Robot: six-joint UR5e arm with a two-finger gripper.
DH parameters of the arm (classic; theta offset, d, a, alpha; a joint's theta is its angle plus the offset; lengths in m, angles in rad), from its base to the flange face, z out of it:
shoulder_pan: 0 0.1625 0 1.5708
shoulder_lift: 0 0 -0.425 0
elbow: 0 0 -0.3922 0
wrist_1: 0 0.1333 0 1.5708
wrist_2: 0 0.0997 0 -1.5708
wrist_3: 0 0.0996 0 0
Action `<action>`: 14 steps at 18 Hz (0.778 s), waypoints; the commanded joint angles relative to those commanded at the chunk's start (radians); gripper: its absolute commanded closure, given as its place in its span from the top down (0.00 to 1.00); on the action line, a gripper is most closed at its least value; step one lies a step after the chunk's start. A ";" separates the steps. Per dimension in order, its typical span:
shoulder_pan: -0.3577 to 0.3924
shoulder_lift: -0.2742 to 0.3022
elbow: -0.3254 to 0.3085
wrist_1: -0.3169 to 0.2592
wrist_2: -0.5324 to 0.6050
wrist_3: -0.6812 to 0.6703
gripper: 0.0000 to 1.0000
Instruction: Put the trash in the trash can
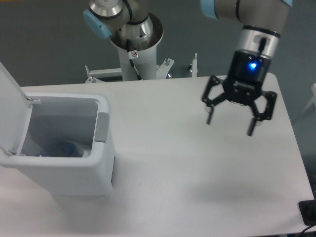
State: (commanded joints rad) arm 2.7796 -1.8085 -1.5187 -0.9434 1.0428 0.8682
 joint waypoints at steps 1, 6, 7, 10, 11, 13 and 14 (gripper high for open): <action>0.000 -0.003 0.005 0.000 0.029 0.011 1.00; -0.006 -0.009 0.000 -0.020 0.184 0.066 1.00; -0.008 -0.011 0.002 -0.026 0.200 0.084 1.00; -0.012 -0.020 0.002 -0.075 0.278 0.202 1.00; -0.015 -0.026 0.002 -0.092 0.310 0.243 1.00; -0.025 -0.034 0.000 -0.127 0.371 0.305 1.00; -0.028 -0.047 0.002 -0.149 0.405 0.340 1.00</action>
State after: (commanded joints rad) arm 2.7520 -1.8560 -1.5171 -1.0920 1.4477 1.2084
